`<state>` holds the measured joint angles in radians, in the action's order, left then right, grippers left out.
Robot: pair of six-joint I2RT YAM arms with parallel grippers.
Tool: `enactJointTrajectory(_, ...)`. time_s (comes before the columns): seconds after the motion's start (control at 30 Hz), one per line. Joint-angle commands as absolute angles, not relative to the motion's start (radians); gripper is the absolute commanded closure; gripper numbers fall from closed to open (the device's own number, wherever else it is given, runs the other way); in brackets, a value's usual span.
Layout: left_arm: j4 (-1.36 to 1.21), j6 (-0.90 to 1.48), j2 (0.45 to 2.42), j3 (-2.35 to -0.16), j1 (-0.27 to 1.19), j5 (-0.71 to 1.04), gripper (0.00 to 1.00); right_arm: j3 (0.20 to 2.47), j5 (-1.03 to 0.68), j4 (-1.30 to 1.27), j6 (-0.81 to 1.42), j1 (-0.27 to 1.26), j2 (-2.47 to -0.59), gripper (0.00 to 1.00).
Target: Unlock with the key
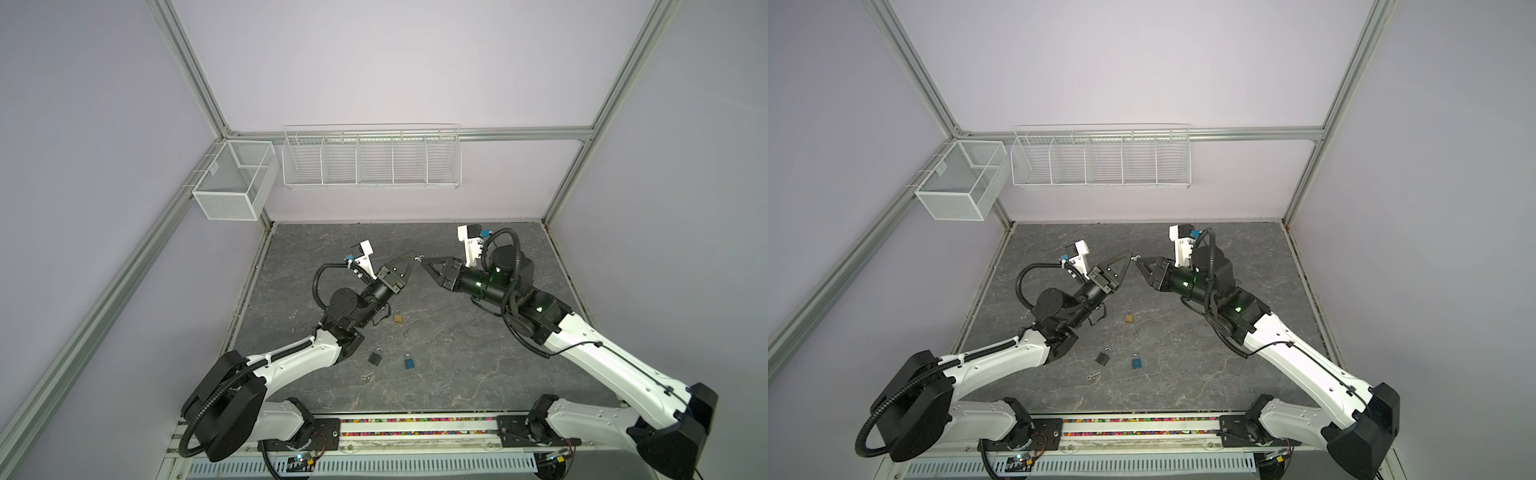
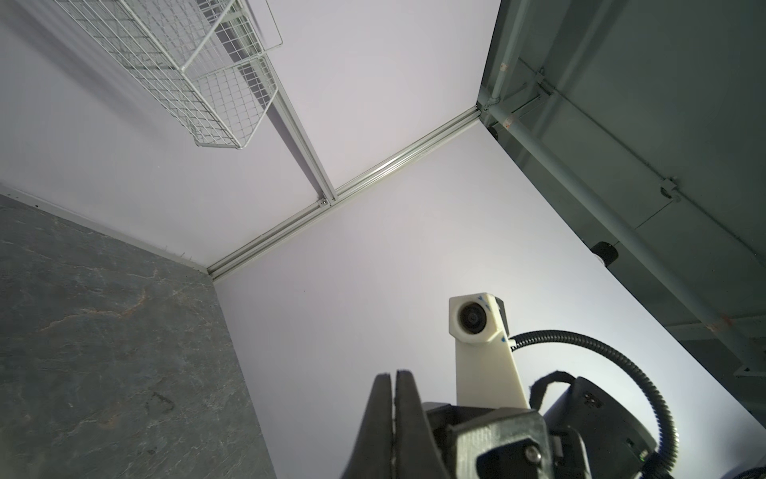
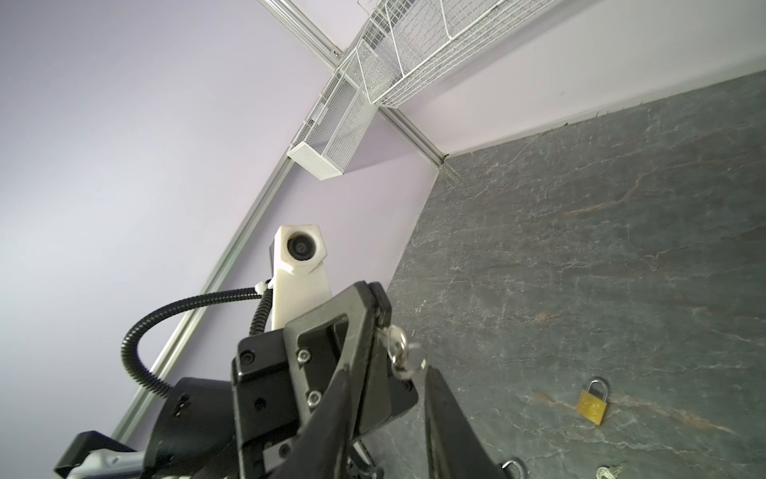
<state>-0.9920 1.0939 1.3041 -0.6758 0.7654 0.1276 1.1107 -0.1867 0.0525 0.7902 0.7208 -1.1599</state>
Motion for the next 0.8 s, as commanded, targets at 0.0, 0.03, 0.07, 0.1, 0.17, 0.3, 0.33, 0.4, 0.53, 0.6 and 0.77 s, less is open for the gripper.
enactJointTrajectory(0.0,-0.748,1.001,1.24,-0.748,0.731,0.244,1.0,1.157,-0.326,0.113,0.66,0.678,-1.172,0.52)
enactJointTrajectory(0.03,-0.661,0.969,1.221,-0.766,0.724,0.263,1.0,1.165,-0.363,0.132,0.626,0.662,-1.176,0.47)
enactJointTrajectory(0.07,-0.578,0.931,1.204,-0.787,0.718,0.279,1.0,1.167,-0.407,0.138,0.591,0.644,-1.181,0.43)
enactJointTrajectory(0.1,-0.51,0.893,1.191,-0.808,0.715,0.289,1.0,1.17,-0.441,0.15,0.561,0.631,-1.185,0.41)
enactJointTrajectory(0.17,-0.387,0.823,1.17,-0.851,0.712,0.304,1.0,1.169,-0.499,0.158,0.517,0.602,-1.193,0.36)
enactJointTrajectory(0.3,-0.326,0.764,1.148,-0.882,0.709,0.319,1.0,1.155,-0.584,0.117,0.48,0.574,-1.194,0.3)
enactJointTrajectory(0.33,-0.322,0.761,1.148,-0.886,0.709,0.323,1.0,1.155,-0.606,0.106,0.477,0.572,-1.195,0.3)
enactJointTrajectory(0.4,-0.311,0.748,1.156,-0.904,0.707,0.349,1.0,1.17,-0.632,0.117,0.466,0.57,-1.207,0.31)
enactJointTrajectory(0.53,-0.288,0.722,1.168,-0.936,0.704,0.392,1.0,1.172,-0.707,0.128,0.433,0.556,-1.226,0.35)
enactJointTrajectory(0.6,-0.284,0.716,1.174,-0.954,0.703,0.422,1.0,1.176,-0.737,0.131,0.422,0.545,-1.231,0.38)
enactJointTrajectory(0.77,-0.271,0.705,1.19,-0.986,0.703,0.466,1.0,1.189,-0.775,0.127,0.396,0.541,-1.237,0.49)
